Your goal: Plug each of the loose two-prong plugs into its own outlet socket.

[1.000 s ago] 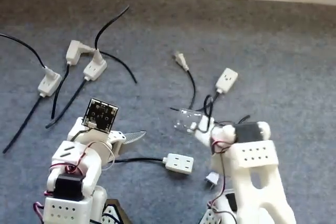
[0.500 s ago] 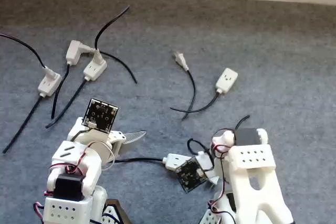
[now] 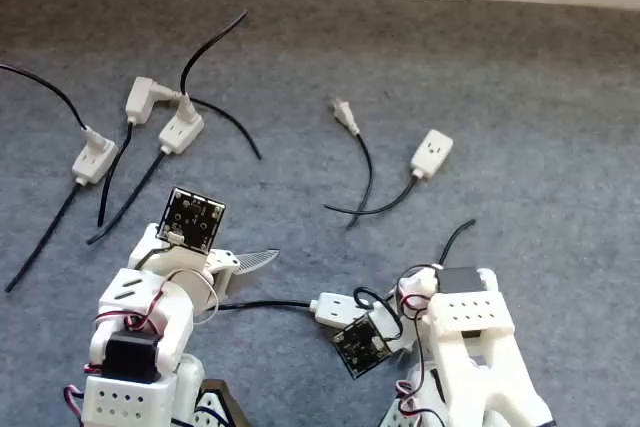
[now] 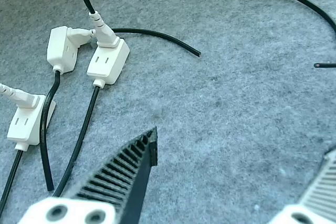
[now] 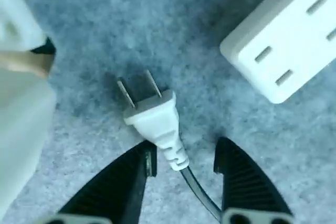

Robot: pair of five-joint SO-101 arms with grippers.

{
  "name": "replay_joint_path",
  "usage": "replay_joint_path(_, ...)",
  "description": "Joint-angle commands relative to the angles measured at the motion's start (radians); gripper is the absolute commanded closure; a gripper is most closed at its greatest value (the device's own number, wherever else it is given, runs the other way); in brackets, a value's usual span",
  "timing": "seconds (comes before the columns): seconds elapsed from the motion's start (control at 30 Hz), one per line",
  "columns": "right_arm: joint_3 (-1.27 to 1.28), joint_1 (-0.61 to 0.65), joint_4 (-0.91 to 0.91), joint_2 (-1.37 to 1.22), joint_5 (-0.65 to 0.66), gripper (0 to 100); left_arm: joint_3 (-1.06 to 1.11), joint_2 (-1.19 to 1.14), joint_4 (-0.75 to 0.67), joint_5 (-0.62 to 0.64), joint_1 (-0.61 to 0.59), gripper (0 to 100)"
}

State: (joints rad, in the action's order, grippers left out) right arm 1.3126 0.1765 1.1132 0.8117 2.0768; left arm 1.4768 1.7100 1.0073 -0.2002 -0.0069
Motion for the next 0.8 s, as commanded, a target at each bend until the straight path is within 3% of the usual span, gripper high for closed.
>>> replay_joint_path(0.0,0.001,0.002,0.008,0.015,0.015,81.9,-0.002,0.001,-0.009,-0.005,-0.004,56)
replay_joint_path(0.23,0.007,0.001,0.01,0.015,0.035,99.5,-0.002,0.001,-0.009,-0.005,-0.004,56)
replay_joint_path(0.67,0.082,-0.01,0.005,0.015,0.081,99.1,-0.002,0.001,-0.009,-0.005,-0.004,56)
replay_joint_path(0.77,0.077,-0.01,0.008,0.015,-0.035,99.1,-0.002,0.001,-0.009,-0.005,-0.004,56)
